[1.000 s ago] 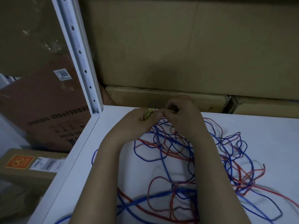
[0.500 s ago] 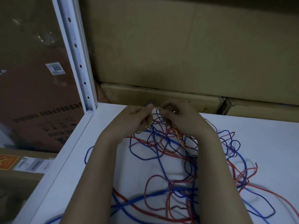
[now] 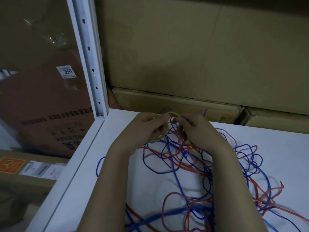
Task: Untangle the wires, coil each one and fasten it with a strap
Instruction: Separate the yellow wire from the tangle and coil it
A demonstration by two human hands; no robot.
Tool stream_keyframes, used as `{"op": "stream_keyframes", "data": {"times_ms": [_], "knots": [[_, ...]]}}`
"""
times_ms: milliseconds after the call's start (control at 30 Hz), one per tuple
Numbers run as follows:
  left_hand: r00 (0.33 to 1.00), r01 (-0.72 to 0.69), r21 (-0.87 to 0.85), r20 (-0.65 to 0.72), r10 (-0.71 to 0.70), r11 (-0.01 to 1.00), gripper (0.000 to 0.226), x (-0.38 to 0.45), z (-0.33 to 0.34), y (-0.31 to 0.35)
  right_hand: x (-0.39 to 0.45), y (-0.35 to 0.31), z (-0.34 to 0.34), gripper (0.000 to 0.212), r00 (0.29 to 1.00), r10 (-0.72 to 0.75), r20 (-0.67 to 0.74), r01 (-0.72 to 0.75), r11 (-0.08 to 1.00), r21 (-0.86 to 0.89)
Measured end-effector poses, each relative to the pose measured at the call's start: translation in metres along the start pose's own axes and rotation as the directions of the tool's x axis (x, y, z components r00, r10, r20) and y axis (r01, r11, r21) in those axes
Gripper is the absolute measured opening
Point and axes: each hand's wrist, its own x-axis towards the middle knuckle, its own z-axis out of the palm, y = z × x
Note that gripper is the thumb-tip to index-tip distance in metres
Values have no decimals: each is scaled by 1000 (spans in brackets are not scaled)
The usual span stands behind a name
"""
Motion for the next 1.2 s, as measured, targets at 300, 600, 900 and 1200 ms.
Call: {"op": "stream_keyframes", "data": {"times_ms": [300, 600, 900, 1200], "knots": [[998, 42, 25, -40, -40, 999, 52, 0, -3, -1, -1, 7, -2, 20, 991, 97, 93, -96, 995, -15], [999, 44, -122, -23, -47, 992, 55, 0, -6, 0, 1, 0, 0, 31, 878, 0, -478, -54, 994, -99], [998, 17, -203, -55, -29, 979, 57, 2, -2, 1, 2, -12, 2, 27, 839, -188, -510, 74, 969, -235], [924, -264, -629, -383, 4, 731, 44, 12, 8, 18, -5, -32, 22, 30, 967, -164, 195, 216, 934, -285]]}}
